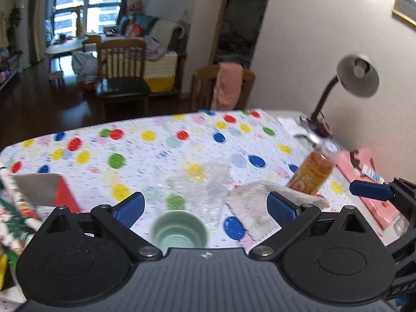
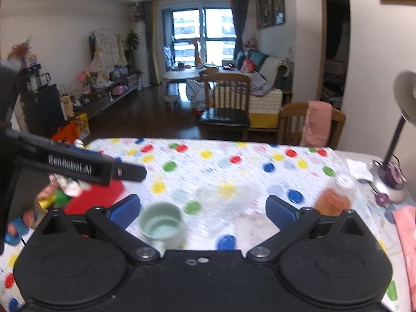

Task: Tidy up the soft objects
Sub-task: 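Withdraw both tools from the box toward the bubble wrap and towel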

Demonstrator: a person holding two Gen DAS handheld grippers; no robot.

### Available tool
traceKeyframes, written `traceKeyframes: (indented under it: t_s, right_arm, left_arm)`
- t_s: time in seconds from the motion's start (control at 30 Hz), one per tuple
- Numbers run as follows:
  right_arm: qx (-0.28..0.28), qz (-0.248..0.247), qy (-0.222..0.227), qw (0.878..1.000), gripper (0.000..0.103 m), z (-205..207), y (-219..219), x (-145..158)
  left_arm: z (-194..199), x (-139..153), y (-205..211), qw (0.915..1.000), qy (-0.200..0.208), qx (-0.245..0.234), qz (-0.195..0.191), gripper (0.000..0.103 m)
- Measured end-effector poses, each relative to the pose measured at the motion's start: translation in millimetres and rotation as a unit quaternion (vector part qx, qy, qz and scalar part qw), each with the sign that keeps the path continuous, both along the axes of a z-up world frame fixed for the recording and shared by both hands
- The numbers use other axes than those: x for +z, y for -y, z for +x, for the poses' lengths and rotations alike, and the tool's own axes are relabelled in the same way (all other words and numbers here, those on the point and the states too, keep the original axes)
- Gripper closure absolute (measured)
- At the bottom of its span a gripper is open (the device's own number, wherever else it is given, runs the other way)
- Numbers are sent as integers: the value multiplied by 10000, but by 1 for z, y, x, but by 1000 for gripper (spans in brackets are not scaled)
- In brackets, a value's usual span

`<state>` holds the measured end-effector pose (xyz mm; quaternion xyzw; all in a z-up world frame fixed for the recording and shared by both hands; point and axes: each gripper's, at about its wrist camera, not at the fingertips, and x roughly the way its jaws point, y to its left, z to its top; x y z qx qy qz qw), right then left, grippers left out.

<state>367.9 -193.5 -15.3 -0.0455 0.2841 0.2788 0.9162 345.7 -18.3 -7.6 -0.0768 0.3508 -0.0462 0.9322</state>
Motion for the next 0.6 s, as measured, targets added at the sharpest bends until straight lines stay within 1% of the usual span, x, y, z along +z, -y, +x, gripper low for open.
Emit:
traceKeyframes:
  t_s: [0.17,0.23,0.3,0.37,0.6]
  right_arm:
    - [-156,-69,-199,9997,0,12,28,-26]
    - [-192,-140,-209,9995,0,16,35,-35]
    - [-206,-221,-203,9993,0,21,39,-44]
    - [-253,-248,-223,9991,0,27,42,-52]
    - [-480,-364,-272,9978,0,58,54,-79]
  left_arm:
    - [29,-17,32,9995,-262,-189,44,2]
    - [44,-23,39,9989,-422,-224,-45,2]
    - [60,-27,43,9981,-573,-164,-151,2]
    - [74,-30,47,9976,-668,-90,-179,2]
    - [125,-48,60,9948,-1015,46,-48,2]
